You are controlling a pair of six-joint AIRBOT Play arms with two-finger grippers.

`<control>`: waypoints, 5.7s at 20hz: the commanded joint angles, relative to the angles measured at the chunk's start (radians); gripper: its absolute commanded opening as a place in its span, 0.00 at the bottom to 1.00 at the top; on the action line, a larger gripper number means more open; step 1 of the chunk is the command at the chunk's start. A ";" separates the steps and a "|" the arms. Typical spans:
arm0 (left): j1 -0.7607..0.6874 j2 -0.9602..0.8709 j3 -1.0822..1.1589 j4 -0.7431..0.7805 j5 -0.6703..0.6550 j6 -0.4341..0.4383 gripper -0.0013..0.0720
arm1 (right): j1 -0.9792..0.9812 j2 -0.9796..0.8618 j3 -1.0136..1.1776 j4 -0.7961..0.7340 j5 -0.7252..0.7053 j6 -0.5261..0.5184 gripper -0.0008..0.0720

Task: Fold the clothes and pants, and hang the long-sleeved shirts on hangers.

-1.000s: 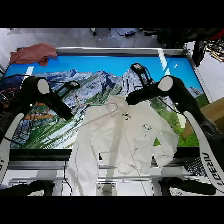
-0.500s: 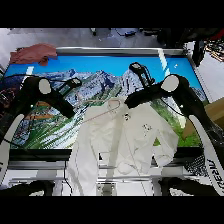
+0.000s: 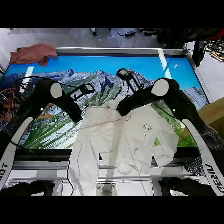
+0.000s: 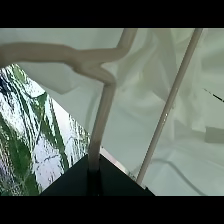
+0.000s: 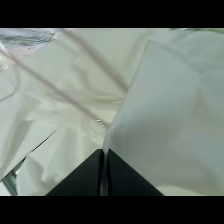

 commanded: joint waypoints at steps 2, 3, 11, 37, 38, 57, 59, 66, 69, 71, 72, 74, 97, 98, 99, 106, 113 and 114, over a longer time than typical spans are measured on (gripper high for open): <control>-0.011 -0.029 0.001 0.002 0.132 -0.020 0.08 | 0.101 0.003 0.000 0.000 0.034 -0.001 0.09; -0.011 -0.033 0.001 0.002 0.153 -0.019 0.08 | 0.120 0.003 0.000 0.000 0.032 -0.002 0.09; -0.011 -0.062 0.001 -0.157 0.243 0.037 0.08 | 0.250 0.003 0.000 0.000 0.028 -0.024 0.09; -0.006 -0.061 0.001 -0.343 0.281 0.255 0.08 | -0.199 0.038 0.007 -0.256 -0.086 -0.583 0.79; -0.007 -0.061 0.001 -0.343 0.281 0.257 0.08 | -0.198 0.014 0.007 -0.256 -0.080 -0.609 0.79; -0.008 -0.026 0.001 -0.540 0.243 0.360 0.60 | -0.196 -0.049 0.008 -0.162 -0.153 -0.757 0.08; -0.005 0.018 0.001 -0.539 0.232 0.349 0.60 | -0.196 -0.021 0.008 -0.167 -0.148 -0.757 0.08; 0.024 0.236 0.001 -0.514 0.120 0.341 0.60 | -0.195 -0.011 0.007 -0.209 -0.122 -0.655 0.08; 0.024 0.251 0.001 -0.515 0.124 0.348 0.60 | -0.195 -0.011 0.007 -0.210 -0.119 -0.624 0.08; 0.025 0.234 0.001 -0.514 0.131 0.349 0.60 | -0.195 -0.012 0.007 -0.209 -0.128 -0.621 0.08; 0.024 0.218 0.001 -0.515 0.131 0.346 0.60 | -0.193 -0.012 0.007 -0.210 -0.127 -0.604 0.08; 0.024 0.175 0.001 -0.515 0.131 0.320 0.60 | -0.180 -0.012 0.007 -0.216 -0.124 -0.553 0.08; 0.233 0.184 0.005 -0.608 0.081 -0.017 0.43 | -0.068 -0.003 0.007 -0.499 -0.186 -0.447 0.08; 0.248 0.169 0.005 -0.554 0.106 -0.017 0.43 | -0.068 0.000 0.007 -0.511 -0.180 -0.447 0.08; 0.274 0.153 0.005 -0.535 0.116 -0.017 0.43 | -0.068 0.008 0.007 -0.529 -0.178 -0.448 0.08; 0.393 0.029 0.002 -0.708 -0.088 -0.021 0.62 | -0.127 0.113 0.008 -0.454 -0.228 -0.441 0.08; 0.165 -0.038 -0.145 -0.709 -0.059 -0.007 0.62 | -0.140 0.112 0.007 -0.406 -0.236 -0.327 0.08; 0.128 -0.040 -0.163 -0.708 -0.006 -0.005 0.62 | -0.140 0.112 0.007 -0.400 -0.233 -0.317 0.08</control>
